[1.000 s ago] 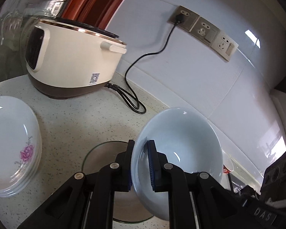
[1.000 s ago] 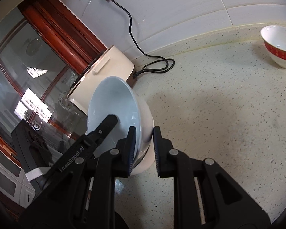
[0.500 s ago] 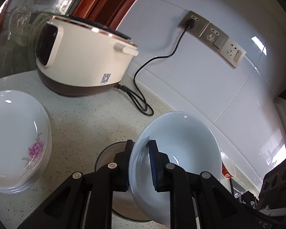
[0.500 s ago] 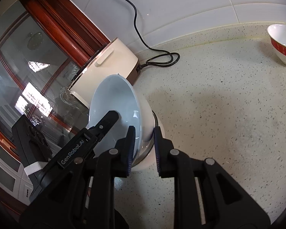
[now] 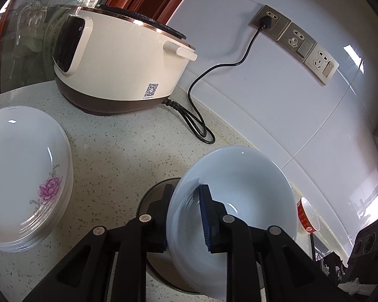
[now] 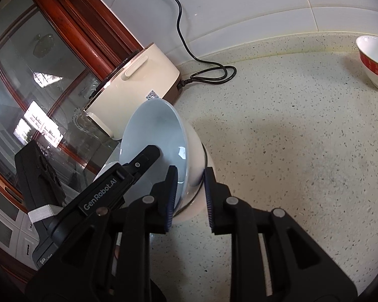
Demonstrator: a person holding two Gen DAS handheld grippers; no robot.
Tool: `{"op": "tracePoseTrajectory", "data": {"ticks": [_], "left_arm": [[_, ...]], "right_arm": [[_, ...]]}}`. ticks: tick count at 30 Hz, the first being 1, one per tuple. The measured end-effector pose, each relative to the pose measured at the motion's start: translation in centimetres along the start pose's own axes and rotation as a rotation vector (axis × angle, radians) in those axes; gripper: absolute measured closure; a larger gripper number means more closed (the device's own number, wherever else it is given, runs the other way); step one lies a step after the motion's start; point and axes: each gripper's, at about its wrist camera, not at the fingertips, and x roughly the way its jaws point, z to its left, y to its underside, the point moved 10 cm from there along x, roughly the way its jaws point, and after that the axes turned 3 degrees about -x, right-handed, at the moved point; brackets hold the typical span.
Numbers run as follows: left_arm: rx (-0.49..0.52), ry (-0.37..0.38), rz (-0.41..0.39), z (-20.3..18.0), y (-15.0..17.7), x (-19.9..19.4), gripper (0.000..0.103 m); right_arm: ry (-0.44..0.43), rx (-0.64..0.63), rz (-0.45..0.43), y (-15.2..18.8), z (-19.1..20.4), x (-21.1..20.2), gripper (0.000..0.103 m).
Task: Organize plates and bowls
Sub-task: 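Carry the white bowl and lower it into the glass-rimmed bowl, then open both grippers to release the white bowl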
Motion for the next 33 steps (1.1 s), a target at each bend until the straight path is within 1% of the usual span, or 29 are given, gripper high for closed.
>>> {"op": "tracePoseTrajectory", "data": {"ticks": [3,4,7,18,21,23,26,27,28,30,32,33], "left_arm": [[-0.009,-0.010,0.009,0.2,0.1,0.3,0.083],[-0.011,-0.013,0.007,0.3,0.1,0.3,0.082],[-0.003,-0.024,-0.014,0.3,-0.1,0.0,0.080],[0.002,-0.024,-0.017,0.1,-0.1,-0.1,0.079],[-0.002,-0.020,-0.023,0.0,-0.2,-0.2,0.073],[0.001,-0.019,-0.029,-0.1,-0.2,-0.3,0.071],[0.010,-0.021,-0.048,-0.3,-0.4,-0.5,0.065],[0.011,-0.024,-0.060,-0.3,-0.5,-0.7,0.060],[0.010,-0.035,-0.073,-0.2,-0.7,-0.9,0.051],[-0.003,-0.033,-0.086,-0.1,-0.8,-1.1,0.043],[-0.002,-0.038,-0.094,0.0,-1.0,-1.2,0.043],[0.000,-0.039,-0.098,0.0,-1.0,-1.3,0.042]], "right_arm": [[0.014,-0.038,-0.054,-0.8,0.6,-0.8,0.074],[0.021,-0.050,-0.059,-0.9,0.7,-1.0,0.074],[0.034,-0.059,-0.056,-0.8,0.7,-1.0,0.074],[0.028,-0.039,-0.037,-0.6,0.4,-0.7,0.073],[0.030,-0.032,-0.037,-0.6,0.2,-0.6,0.072],[0.030,-0.030,-0.046,-0.7,0.2,-0.8,0.070],[0.022,-0.018,-0.075,-1.2,0.0,-1.4,0.063],[0.022,-0.011,-0.082,-1.4,-0.1,-1.5,0.058],[0.022,-0.003,-0.089,-1.5,-0.2,-1.7,0.055],[0.024,0.009,-0.091,-1.6,-0.5,-1.8,0.054],[0.026,0.021,-0.095,-1.7,-0.7,-1.8,0.053],[0.028,0.026,-0.097,-1.8,-0.9,-1.9,0.051]]}}
